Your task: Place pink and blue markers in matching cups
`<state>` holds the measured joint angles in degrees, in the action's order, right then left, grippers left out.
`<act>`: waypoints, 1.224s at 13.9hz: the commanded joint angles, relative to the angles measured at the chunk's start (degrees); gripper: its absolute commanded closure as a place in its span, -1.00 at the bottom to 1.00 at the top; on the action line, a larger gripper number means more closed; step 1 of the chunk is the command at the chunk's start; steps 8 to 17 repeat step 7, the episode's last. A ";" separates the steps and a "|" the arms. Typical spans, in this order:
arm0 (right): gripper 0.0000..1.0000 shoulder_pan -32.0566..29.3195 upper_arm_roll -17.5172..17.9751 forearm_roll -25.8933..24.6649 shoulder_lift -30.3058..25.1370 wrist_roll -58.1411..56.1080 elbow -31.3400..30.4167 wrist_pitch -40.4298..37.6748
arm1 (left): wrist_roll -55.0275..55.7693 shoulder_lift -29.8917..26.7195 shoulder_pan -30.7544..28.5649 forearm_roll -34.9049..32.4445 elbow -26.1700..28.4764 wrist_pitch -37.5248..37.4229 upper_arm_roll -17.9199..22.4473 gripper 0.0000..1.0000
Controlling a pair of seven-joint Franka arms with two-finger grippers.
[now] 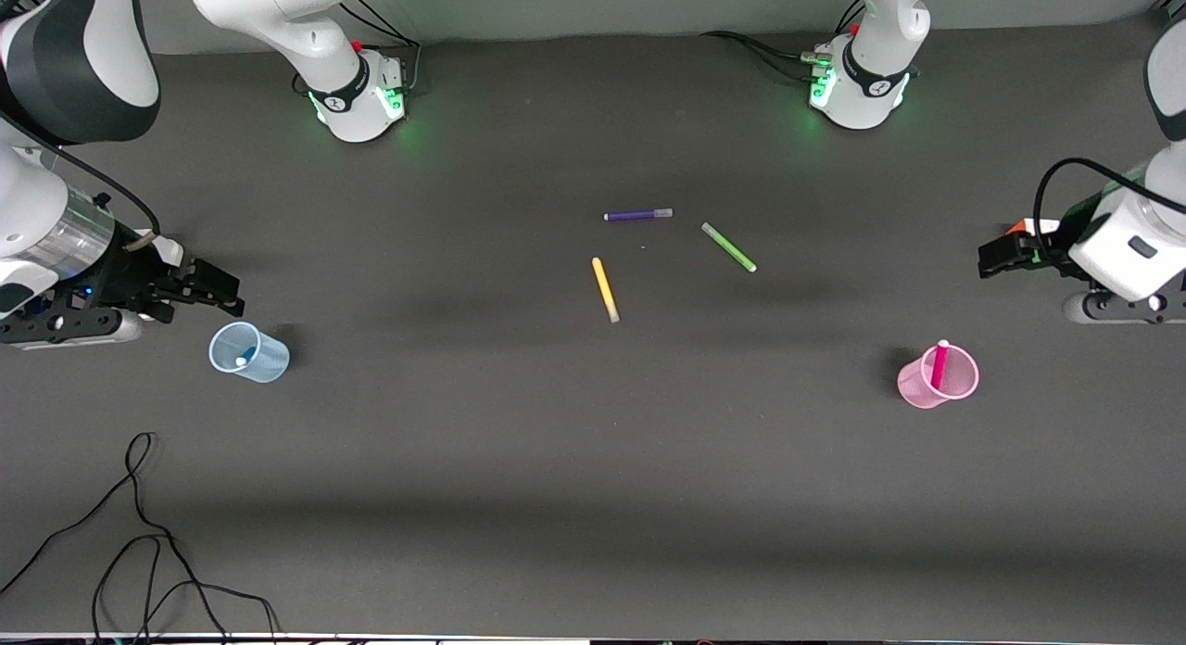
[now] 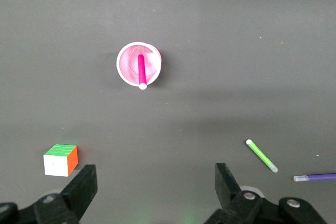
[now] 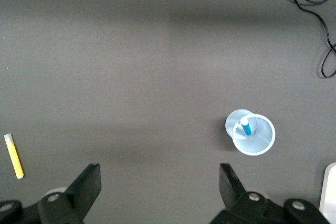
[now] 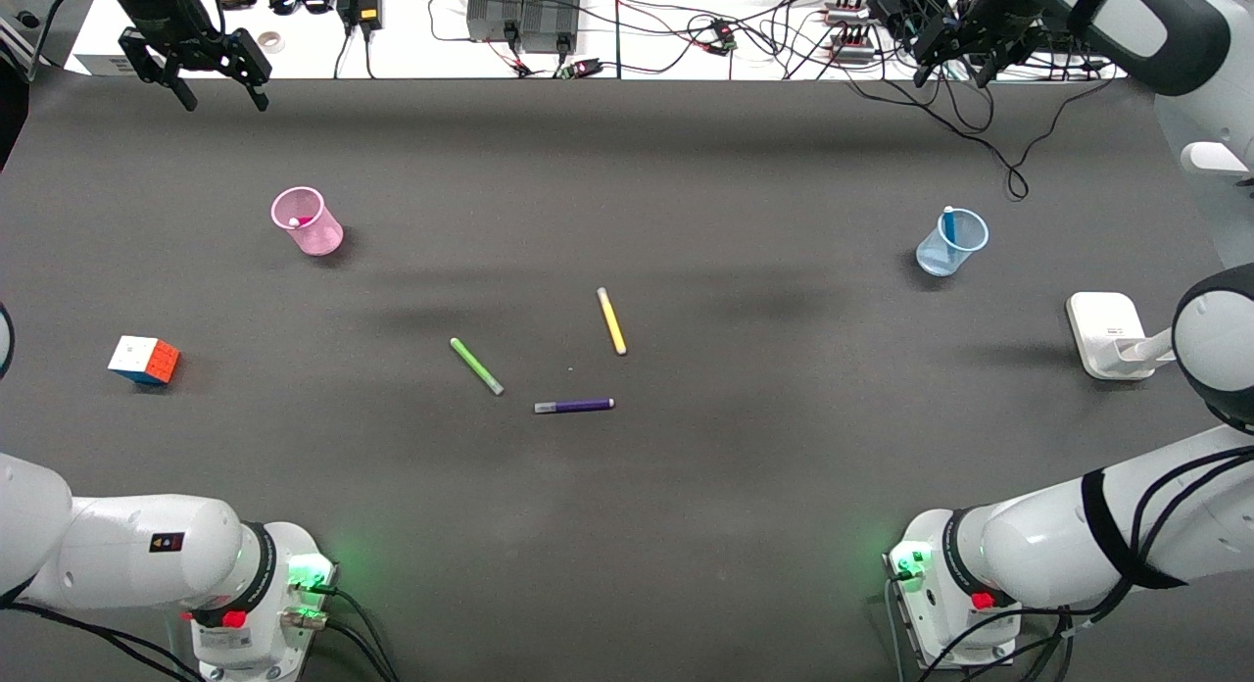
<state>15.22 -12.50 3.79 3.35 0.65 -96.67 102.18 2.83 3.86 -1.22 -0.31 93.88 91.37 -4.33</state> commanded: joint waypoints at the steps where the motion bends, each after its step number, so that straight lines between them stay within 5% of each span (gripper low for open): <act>1: -1.00 -3.25 2.81 -0.09 -1.06 -0.12 0.43 -1.64 | -0.45 -1.92 2.53 1.01 1.75 0.48 2.39 -1.00; 17: -1.00 -4.41 4.41 -0.36 -0.54 -0.12 0.43 -1.64 | -0.54 -1.92 2.36 1.01 1.75 0.39 2.39 -1.00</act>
